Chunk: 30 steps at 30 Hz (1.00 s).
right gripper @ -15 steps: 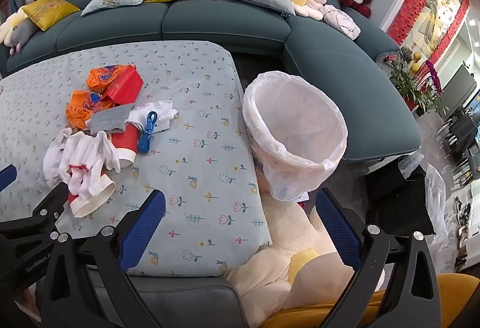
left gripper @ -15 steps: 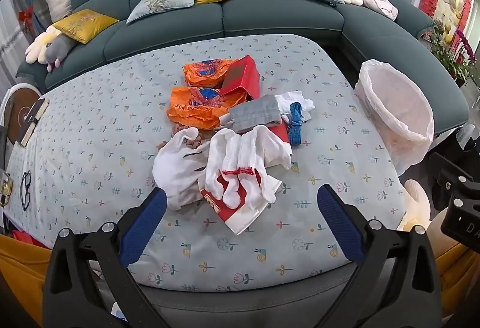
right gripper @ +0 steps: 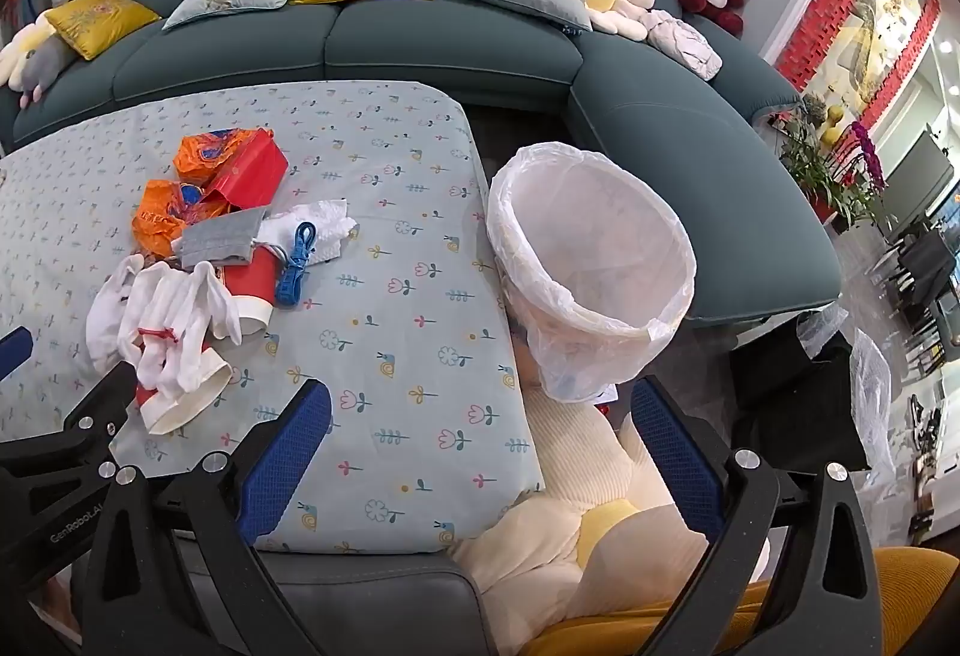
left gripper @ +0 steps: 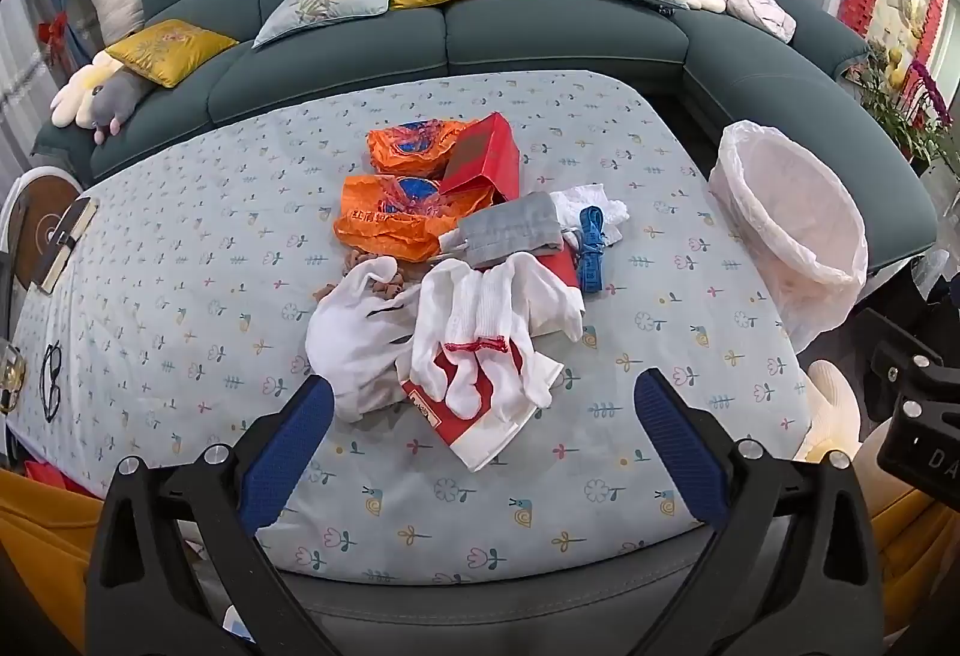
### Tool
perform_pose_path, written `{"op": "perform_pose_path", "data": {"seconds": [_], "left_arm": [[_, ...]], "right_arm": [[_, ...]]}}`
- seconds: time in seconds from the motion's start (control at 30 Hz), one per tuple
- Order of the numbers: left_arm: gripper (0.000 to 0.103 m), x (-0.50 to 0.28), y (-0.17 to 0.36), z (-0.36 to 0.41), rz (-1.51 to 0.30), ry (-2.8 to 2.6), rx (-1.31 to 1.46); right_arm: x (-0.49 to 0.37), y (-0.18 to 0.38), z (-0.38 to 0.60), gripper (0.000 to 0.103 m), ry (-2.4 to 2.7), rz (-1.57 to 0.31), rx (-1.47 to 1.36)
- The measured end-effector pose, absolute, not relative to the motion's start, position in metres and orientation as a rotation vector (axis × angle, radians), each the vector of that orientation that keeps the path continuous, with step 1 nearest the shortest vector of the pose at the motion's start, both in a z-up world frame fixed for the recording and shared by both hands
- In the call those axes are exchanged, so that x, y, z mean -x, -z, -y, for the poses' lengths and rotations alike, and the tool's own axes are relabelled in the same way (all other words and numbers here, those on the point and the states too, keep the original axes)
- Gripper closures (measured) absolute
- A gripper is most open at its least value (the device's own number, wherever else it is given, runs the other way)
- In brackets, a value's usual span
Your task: Collect trash
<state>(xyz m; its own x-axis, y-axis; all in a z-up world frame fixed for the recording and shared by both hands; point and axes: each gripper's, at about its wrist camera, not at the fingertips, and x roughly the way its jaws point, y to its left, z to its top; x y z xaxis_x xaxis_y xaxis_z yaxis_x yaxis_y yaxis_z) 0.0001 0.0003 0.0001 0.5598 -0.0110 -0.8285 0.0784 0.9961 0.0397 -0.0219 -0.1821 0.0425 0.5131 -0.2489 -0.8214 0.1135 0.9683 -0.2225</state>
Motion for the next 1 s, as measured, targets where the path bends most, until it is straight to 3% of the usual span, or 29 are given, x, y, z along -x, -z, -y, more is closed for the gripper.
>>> {"op": "perform_pose_path", "data": {"seconds": [1.0], "left_arm": [[0.007,0.0002,-0.0025,0.0006,-0.961,0.050,-0.074]], "right_arm": [[0.0227,-0.0427,0.1820,0.007,0.220,-1.010,0.148]]}}
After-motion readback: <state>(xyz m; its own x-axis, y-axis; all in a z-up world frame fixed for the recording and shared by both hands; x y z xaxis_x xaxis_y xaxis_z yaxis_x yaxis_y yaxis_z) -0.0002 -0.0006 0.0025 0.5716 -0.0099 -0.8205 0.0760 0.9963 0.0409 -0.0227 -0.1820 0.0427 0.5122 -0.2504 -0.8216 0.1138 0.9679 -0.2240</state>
